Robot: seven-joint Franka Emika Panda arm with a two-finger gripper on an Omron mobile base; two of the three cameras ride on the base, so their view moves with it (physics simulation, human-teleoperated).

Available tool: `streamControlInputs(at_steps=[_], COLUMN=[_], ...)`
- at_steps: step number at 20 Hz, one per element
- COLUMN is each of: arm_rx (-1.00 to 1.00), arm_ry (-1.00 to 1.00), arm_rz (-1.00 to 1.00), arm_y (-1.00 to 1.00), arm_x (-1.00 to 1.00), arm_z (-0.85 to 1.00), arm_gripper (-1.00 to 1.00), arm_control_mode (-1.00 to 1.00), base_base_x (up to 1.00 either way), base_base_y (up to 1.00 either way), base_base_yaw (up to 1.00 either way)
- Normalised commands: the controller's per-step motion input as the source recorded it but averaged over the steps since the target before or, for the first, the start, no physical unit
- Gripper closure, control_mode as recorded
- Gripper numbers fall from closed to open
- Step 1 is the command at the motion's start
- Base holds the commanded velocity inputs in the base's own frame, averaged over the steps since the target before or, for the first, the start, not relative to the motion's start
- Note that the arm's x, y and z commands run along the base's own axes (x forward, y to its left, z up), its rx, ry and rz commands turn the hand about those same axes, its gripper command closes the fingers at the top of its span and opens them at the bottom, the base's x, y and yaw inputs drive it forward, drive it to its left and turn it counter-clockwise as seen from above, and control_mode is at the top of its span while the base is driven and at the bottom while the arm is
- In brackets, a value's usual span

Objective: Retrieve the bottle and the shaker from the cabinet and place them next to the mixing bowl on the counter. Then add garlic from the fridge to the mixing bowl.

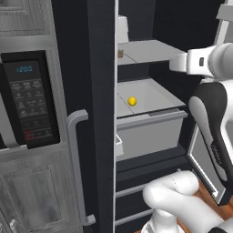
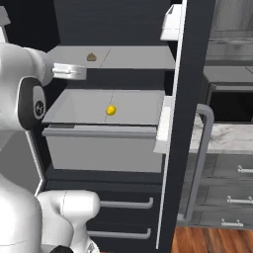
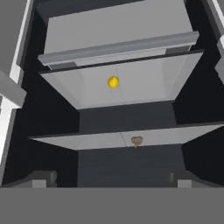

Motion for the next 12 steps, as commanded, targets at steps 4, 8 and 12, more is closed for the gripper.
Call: streamControlInputs(at_steps=[4,8,12], arm_rx=[0.00,0.00,0.00], arm_ry=[0.00,0.00,0.03], arm_rz=[0.07,0.05,0.02], arm_y=[0.14,0.23,0.29], arm_x=[0.44,0.36,0.34], arm_z=[0.00,0.00,0.00], arm_gripper=[-1.00,-1.00,-1.00], arm_control_mode=[-1.00,-1.00,-1.00], base_base_x=[0.00,0.00,0.00], base_base_y=[0.00,0.00,0.00], base_base_yaw=[0.00,0.00,0.00])
